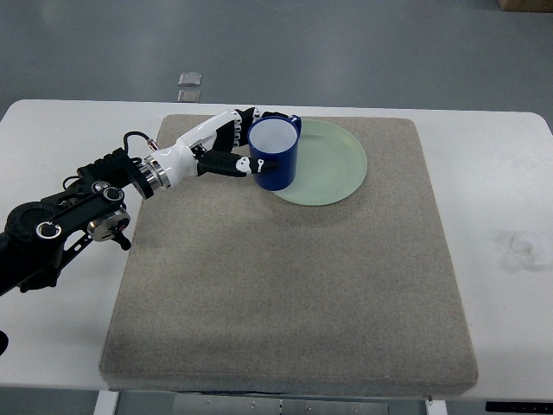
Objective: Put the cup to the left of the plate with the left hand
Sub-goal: 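Lift the blue mug with the left hand and carry it past the plate, then lower the blue mug onto the mat beside the plate, nearer the left arm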
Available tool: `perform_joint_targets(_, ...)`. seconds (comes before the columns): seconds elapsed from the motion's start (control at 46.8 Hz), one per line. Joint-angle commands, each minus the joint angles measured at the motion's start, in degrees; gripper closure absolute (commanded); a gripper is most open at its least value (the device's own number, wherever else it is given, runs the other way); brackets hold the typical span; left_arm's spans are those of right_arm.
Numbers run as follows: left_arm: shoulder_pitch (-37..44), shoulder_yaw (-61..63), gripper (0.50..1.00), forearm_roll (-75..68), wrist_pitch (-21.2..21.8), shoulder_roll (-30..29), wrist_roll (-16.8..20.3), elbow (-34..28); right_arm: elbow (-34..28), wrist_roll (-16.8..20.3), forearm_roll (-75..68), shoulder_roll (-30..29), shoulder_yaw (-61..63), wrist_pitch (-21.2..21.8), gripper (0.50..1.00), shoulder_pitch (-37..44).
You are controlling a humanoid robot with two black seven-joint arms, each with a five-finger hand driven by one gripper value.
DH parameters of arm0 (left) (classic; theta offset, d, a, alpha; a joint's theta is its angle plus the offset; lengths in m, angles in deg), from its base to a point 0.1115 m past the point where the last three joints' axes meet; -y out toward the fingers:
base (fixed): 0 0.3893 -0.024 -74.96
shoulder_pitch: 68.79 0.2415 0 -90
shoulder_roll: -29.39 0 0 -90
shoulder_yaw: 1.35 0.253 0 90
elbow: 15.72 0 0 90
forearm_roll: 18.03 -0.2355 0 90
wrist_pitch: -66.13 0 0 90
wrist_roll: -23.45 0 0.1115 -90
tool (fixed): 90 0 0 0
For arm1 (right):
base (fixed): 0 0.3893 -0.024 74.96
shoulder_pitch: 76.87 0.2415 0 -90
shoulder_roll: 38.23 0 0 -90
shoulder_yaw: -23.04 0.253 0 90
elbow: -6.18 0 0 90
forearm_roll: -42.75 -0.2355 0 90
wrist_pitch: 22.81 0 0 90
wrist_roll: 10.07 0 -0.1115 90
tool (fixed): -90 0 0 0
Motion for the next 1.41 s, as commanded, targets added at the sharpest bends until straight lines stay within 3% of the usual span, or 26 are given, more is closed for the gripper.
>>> perform_joint_targets(0.0, 0.0, 0.1, 0.812, 1.6, 1.4, -0.6, 0.0, -1.8, 0.0, 0.0, 0.0, 0.0, 0.0, 0.0, 0.568, 0.0)
perform_joint_targets(0.47, 1.1, 0.0, 0.806, 6.8, 6.9, -2.6, 1.1, -5.9, 0.0, 0.0, 0.0, 0.0, 0.0, 0.0, 0.568, 0.0)
perform_joint_targets(1.388, 2.6, -0.5, 0.81, 9.0, 8.9, -1.7, 3.3, -13.3, 0.0, -0.1, 0.0, 0.0, 0.0, 0.0, 0.568, 0.0)
